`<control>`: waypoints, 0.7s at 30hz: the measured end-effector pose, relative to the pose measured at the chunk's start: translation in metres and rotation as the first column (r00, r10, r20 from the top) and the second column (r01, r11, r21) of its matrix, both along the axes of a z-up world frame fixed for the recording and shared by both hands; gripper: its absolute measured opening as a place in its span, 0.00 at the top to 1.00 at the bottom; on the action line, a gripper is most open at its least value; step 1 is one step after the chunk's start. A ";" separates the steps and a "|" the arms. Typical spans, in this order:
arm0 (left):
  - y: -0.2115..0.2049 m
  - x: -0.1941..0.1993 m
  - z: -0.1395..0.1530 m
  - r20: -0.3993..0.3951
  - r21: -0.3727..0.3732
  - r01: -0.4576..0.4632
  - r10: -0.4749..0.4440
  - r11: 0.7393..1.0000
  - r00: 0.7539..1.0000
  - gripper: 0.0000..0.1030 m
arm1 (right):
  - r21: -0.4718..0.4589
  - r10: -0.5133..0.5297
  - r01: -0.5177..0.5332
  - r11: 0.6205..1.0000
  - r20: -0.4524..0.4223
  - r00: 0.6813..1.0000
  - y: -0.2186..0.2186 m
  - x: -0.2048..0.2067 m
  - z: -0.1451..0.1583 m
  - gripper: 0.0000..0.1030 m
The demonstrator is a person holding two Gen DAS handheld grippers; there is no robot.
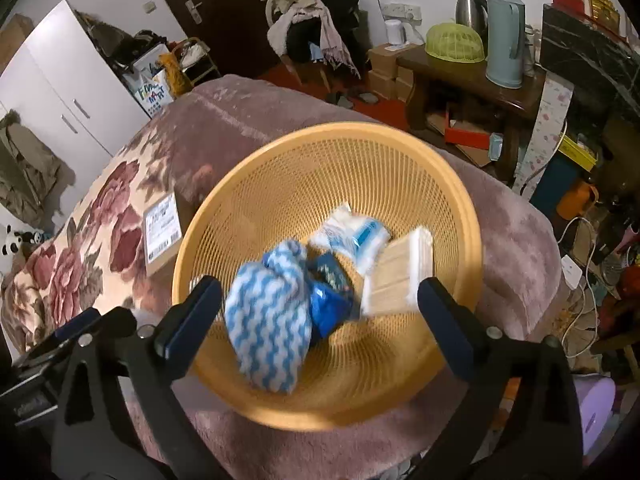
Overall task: Organize soft objects
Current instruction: 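Move both grippers back over the blanket away from the basket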
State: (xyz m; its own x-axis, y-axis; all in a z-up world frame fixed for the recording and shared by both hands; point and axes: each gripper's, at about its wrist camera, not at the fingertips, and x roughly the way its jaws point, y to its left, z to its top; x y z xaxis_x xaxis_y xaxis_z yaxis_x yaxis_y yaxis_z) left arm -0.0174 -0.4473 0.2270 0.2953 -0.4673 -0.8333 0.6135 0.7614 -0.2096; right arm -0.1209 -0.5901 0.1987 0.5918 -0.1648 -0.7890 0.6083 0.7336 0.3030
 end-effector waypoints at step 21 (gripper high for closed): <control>0.102 0.014 0.003 -0.013 -0.017 -0.112 0.112 0.994 0.994 0.01 | -0.077 0.137 -0.139 0.987 -0.030 0.990 0.081 0.011 0.019 0.02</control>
State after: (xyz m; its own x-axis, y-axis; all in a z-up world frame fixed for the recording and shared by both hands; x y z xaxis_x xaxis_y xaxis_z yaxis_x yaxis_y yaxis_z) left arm -0.0037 -0.3451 0.2302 0.3366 -0.4468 -0.8289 0.5218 0.8213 -0.2308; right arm -0.1098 -0.5087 0.2181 0.5942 -0.1450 -0.7912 0.5059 0.8320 0.2274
